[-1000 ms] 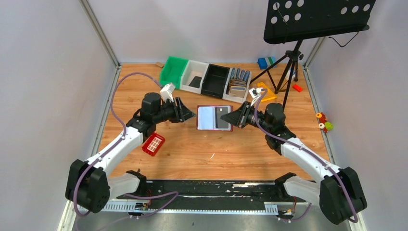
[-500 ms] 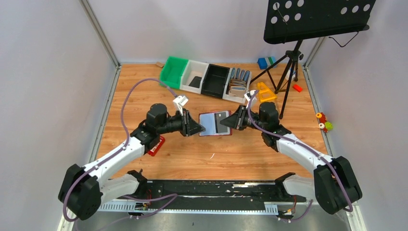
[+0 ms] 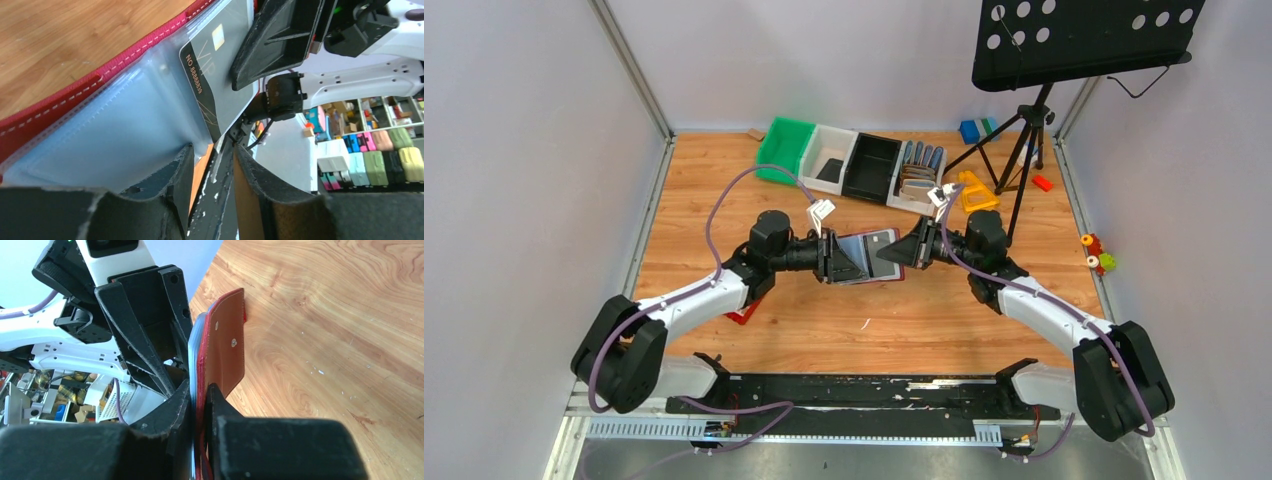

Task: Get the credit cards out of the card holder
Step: Remove the credit card from the card holder.

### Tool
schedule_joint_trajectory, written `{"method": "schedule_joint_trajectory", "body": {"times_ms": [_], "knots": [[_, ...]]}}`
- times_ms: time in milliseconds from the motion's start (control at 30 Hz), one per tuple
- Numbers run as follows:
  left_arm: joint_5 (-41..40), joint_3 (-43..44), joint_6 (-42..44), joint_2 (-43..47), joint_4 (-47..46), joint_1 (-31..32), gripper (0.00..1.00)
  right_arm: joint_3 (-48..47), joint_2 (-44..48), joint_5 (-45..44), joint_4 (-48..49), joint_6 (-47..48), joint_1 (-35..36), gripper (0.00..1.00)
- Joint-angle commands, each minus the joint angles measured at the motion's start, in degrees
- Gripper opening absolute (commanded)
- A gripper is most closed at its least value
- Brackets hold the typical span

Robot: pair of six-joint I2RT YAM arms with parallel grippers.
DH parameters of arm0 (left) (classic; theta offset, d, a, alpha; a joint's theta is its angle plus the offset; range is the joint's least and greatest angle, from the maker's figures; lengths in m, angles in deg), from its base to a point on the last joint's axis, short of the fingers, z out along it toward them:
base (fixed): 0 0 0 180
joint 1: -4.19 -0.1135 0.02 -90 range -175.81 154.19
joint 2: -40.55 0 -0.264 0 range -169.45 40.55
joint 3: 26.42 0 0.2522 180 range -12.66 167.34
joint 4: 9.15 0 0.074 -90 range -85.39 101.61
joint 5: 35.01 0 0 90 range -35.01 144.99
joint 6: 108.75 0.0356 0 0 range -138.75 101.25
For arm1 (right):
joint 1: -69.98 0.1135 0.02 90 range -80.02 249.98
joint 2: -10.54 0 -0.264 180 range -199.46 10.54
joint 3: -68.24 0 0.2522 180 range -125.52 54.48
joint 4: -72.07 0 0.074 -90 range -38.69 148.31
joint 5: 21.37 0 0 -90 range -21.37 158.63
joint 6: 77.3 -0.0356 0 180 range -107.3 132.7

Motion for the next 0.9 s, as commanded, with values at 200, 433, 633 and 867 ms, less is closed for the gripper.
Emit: {"method": "schedule_joint_trajectory", "body": {"times_ms": [200, 433, 633, 867], "knots": [[3.77, 2.82, -8.14, -3.55, -13.88, 0.06, 0.31, -0.54, 0.94, 6.17, 8.7, -4.12, 0.58, 0.0], [0.12, 5.32, -3.11, -1.93, -0.26, -1.59, 0.41, -0.69, 1.26, 5.57, 7.31, -3.24, 0.62, 0.0], [4.78, 3.04, -12.17, -4.56, -15.48, -1.65, 0.27, -0.4, -0.6, 8.21, 13.08, -7.21, 0.79, 0.0], [6.39, 2.29, -20.51, -7.08, -29.32, -1.99, 0.16, 0.12, -1.78, 8.92, 14.19, -8.06, 1.19, 0.0]]}}
